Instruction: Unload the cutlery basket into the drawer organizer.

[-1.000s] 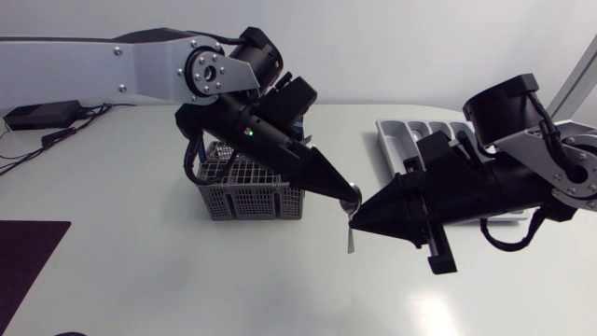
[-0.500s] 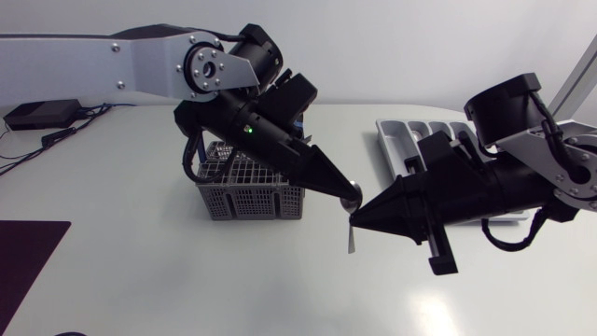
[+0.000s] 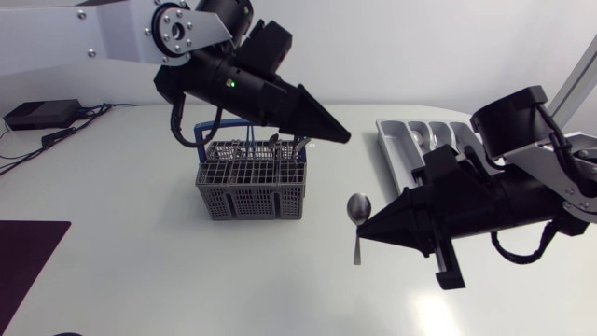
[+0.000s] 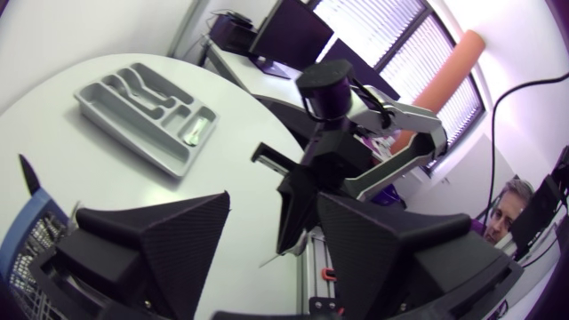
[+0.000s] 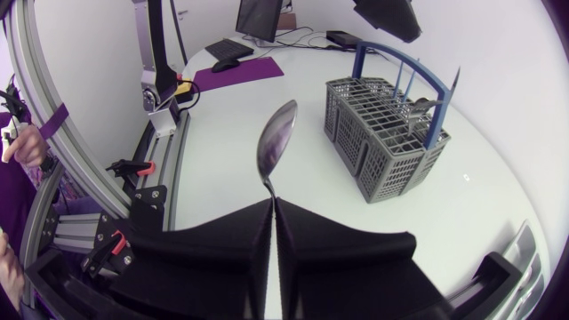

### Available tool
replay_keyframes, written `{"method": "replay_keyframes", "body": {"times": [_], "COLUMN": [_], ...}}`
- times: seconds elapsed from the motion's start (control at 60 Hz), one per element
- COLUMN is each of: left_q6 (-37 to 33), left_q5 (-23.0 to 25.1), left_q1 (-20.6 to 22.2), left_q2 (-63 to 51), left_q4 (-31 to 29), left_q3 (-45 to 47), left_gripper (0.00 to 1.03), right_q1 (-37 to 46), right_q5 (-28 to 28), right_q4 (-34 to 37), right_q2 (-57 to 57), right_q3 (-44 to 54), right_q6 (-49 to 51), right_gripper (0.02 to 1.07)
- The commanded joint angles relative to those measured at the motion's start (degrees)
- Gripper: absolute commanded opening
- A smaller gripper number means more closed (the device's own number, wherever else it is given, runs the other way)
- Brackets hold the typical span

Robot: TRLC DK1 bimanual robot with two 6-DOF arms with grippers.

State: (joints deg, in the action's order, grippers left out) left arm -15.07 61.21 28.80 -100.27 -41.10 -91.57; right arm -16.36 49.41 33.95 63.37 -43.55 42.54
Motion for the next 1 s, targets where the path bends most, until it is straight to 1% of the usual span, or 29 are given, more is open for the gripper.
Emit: {"method": "replay_keyframes", "body": {"times": [0.0, 0.067, 0.1, 0.167, 0.183, 0.217, 0.283, 0.333, 0.383, 0.45, 0.517, 0.617, 0.667, 0.7, 0.783, 0.833, 0.917, 0.983], "left_q6": [7.7, 9.9, 10.0, 11.6, 11.8, 11.7, 11.3, 10.9, 10.9, 11.6, 12.6, 13.2, 13.2, 13.2, 13.2, 13.1, 13.2, 13.2], "left_q5": [-4.1, -8.7, -12.1, -15.6, -17.6, -21.8, -26.2, -30.8, -32.9, -37.1, -39.7, -43.0, -45.1, -45.7, -48.9, -50.0, -51.8, -52.0], "left_q1": [-1.6, -2.2, -2.2, -2.4, -2.3, -1.9, -0.8, 0.3, 1.0, 2.0, 2.3, 2.6, 2.8, 3.1, 4.1, 4.3, 4.4, 4.3], "left_q2": [2.6, 4.6, 5.9, 8.1, 8.5, 9.0, 9.2, 9.1, 9.1, 8.3, 7.2, 4.9, 3.9, 3.4, 2.8, 2.6, 2.4, 1.8], "left_q4": [4.5, 7.8, 9.4, 13.7, 14.6, 14.9, 15.0, 15.0, 15.2, 15.1, 15.1, 15.0, 14.8, 14.6, 14.5, 14.5, 14.5, 14.5], "left_q3": [-0.5, 1.3, 2.6, 6.2, 7.0, 8.1, 9.3, 10.3, 10.7, 10.8, 10.4, 9.7, 9.3, 9.2, 9.3, 9.4, 9.4, 9.4], "left_gripper": [0.96, 0.96, 0.96, 0.96, 0.96, 0.96, 0.97, 0.98, 0.98, 0.98, 0.98, 0.98, 0.98, 0.98, 0.98, 0.98, 0.98, 0.98], "right_q1": [3.0, 6.5, 9.2, 14.3, 15.7, 18.6, 22.9, 26.4, 29.3, 33.3, 36.4, 39.6, 40.5, 40.8, 42.3, 43.2, 44.6, 44.9], "right_q5": [-0.5, -1.2, -1.8, -2.6, -2.8, -3.3, -4.1, -5.3, -6.3, -7.2, -8.1, -10.6, -12.1, -13.3, -15.9, -17.6, -19.3, -21.6], "right_q4": [1.6, 2.0, 2.0, 1.7, 1.5, 1.0, -0.6, -3.3, -5.7, -9.6, -13.1, -20.8, -23.2, -25.3, -32.3, -36.9, -39.6, -43.5], "right_q2": [-1.4, -1.5, -1.4, -0.4, -0.2, 0.4, 1.5, 2.4, 3.5, 5.8, 8.5, 13.8, 16.3, 17.7, 21.5, 24.2, 28.2, 30.9], "right_q3": [1.5, 1.5, 1.5, 1.3, 1.3, 1.4, 1.5, 1.8, 2.0, 1.7, 1.4, 1.5, 1.5, 1.9, 3.0, 3.5, 2.4, 2.2], "right_q6": [3.2, 5.3, 6.7, 9.8, 10.6, 12.5, 14.5, 16.0, 17.2, 18.5, 20.1, 21.4, 22.6, 23.4, 24.6, 25.1, 26.6, 26.9], "right_gripper": [0.08, 0.08, 0.08, 0.08, 0.08, 0.08, 0.08, 0.08, 0.08, 0.08, 0.08, 0.08, 0.08, 0.08, 0.08, 0.08, 0.08, 0.08]}}
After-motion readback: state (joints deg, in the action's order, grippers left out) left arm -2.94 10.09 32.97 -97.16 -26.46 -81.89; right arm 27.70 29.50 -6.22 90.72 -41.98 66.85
